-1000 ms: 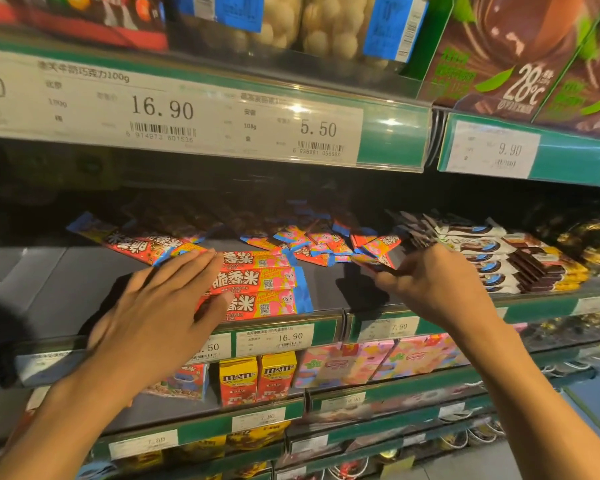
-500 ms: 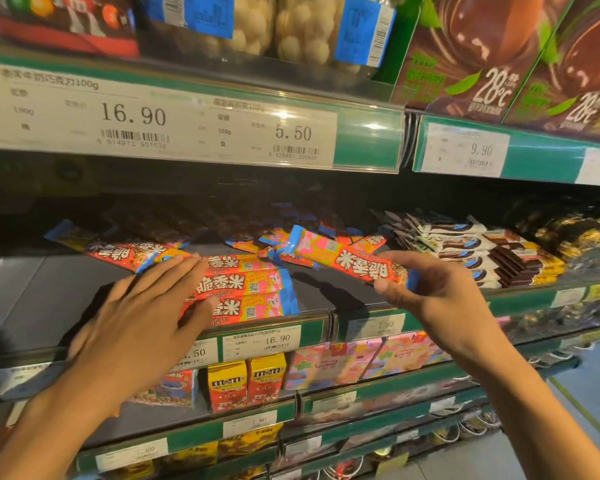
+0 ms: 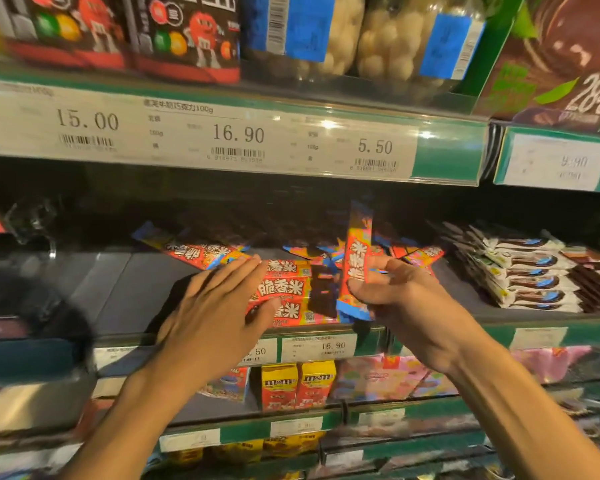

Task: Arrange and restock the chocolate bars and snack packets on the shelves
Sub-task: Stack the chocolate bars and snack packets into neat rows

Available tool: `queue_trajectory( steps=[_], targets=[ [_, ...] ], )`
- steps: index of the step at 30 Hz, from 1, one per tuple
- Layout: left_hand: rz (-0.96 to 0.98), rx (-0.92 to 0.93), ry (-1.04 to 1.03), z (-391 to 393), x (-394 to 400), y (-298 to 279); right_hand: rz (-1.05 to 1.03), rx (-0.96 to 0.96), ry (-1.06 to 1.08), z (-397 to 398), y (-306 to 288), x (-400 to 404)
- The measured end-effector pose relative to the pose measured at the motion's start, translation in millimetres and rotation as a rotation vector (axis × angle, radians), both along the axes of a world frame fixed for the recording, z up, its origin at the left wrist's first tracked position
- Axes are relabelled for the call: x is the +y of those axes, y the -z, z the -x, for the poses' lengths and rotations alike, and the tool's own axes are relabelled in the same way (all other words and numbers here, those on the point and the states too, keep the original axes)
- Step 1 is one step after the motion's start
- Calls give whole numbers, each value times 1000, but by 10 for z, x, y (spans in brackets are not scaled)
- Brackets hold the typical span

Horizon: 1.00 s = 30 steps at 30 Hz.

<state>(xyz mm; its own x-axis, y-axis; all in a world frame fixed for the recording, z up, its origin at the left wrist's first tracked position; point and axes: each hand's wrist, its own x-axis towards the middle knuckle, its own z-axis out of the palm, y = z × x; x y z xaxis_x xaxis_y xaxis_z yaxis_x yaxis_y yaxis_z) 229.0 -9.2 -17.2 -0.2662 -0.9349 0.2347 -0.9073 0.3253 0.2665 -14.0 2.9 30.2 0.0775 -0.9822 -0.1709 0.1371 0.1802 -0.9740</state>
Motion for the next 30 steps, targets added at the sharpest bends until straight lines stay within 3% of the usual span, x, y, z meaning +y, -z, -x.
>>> queue_trajectory(
  steps=[7, 20, 30],
  targets=[
    [19, 24, -5, 6, -6, 17, 65, 60, -71, -361, -107, -186],
    [27, 60, -34, -11, -8, 26, 51, 143, 55, -494, -103, -354],
    [72, 75, -40, -26, 27, -13, 56, 36, 155, -488, -62, -374]
  ],
)
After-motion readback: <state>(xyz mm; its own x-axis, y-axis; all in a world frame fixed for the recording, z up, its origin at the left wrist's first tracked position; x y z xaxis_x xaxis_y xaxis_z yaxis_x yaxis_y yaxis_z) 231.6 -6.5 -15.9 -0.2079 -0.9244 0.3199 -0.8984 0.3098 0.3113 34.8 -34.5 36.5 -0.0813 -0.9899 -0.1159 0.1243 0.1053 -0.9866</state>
